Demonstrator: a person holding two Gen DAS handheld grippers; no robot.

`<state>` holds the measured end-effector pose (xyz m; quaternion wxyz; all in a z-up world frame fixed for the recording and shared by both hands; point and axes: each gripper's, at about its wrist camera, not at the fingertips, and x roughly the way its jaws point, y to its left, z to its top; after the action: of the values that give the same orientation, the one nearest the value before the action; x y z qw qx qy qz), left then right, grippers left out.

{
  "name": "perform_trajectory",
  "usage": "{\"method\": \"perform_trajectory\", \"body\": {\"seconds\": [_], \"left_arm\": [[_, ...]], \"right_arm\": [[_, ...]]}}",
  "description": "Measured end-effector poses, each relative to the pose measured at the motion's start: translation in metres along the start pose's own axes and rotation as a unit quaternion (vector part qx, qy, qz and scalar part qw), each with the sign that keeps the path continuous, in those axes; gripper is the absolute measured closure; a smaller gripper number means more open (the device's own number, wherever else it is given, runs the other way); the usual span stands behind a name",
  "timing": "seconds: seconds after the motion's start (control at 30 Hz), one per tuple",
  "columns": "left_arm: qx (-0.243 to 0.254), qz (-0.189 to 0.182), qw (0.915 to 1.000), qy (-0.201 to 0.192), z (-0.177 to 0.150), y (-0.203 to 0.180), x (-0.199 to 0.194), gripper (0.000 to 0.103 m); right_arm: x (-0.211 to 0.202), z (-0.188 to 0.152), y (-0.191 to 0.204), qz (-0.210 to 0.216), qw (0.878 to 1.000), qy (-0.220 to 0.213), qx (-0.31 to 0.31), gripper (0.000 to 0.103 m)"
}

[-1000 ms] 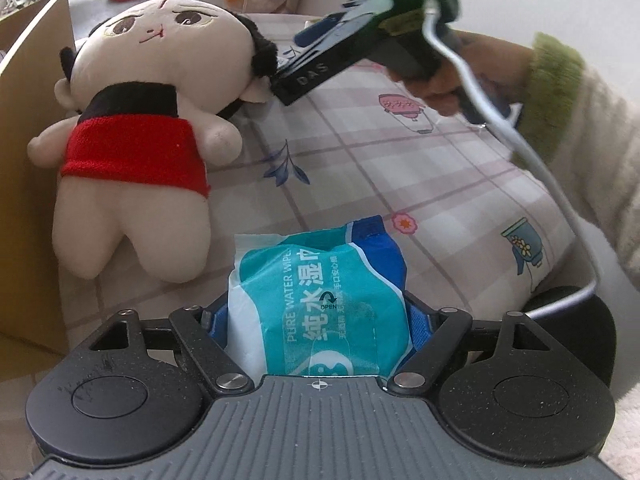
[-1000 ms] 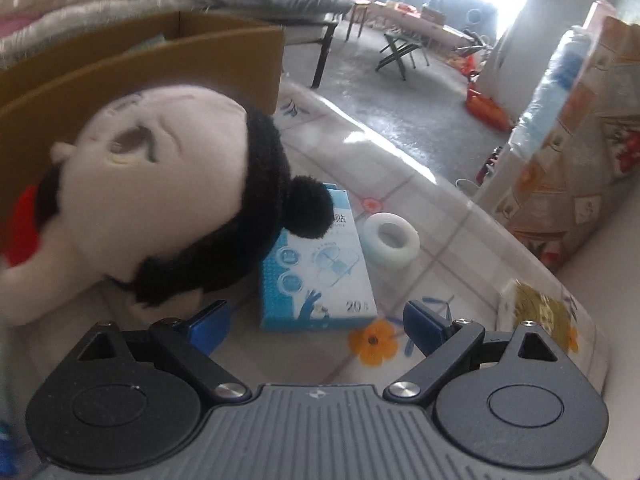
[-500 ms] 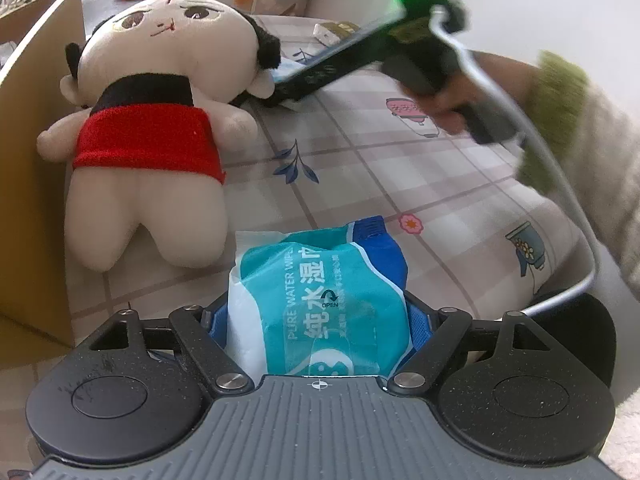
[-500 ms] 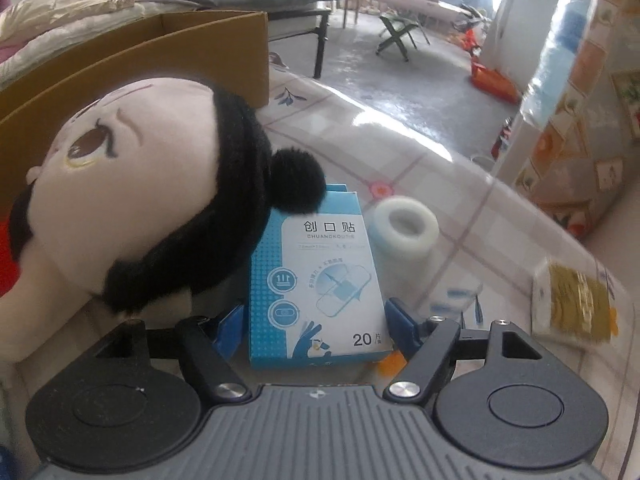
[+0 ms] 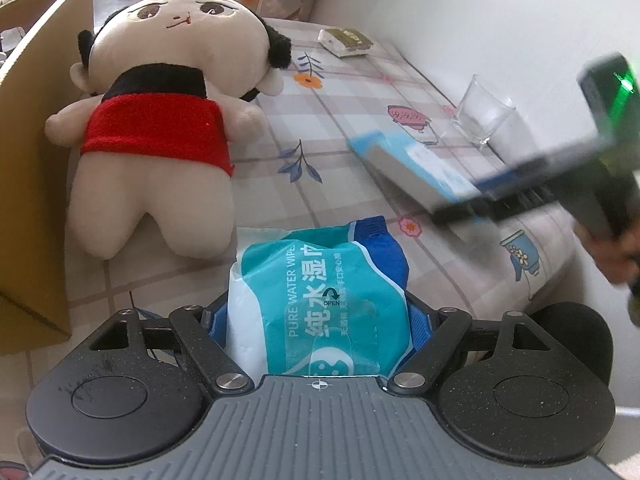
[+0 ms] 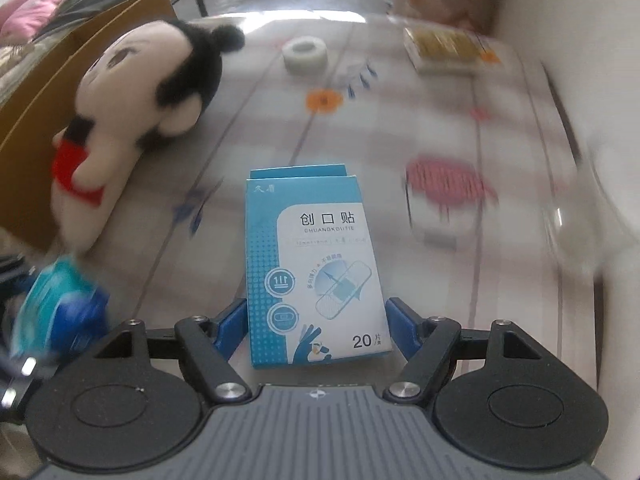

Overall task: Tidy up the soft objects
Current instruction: 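Grasp the blue bandage box with the right tool, then carry the wipes pack in the left tool and bandage box in the right toward the box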

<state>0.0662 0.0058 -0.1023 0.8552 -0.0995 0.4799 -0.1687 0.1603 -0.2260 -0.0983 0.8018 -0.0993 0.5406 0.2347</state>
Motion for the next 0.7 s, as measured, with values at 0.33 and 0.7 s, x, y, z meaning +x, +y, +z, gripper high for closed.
{"method": "perform_trajectory", "body": {"seconds": [0.33,0.7], "left_arm": [[0.002,0.001,1.0000,0.001,0.001,-0.001,0.002,0.023],[0.010,0.009,0.9999,-0.003,-0.001,-0.003,0.004,0.024]], "right_arm": [[-0.029,-0.019,0.024,0.003,1.000,0.001,0.009,0.015],[0.019,0.003,0.032,-0.046,0.998,-0.005,-0.031,0.028]]}}
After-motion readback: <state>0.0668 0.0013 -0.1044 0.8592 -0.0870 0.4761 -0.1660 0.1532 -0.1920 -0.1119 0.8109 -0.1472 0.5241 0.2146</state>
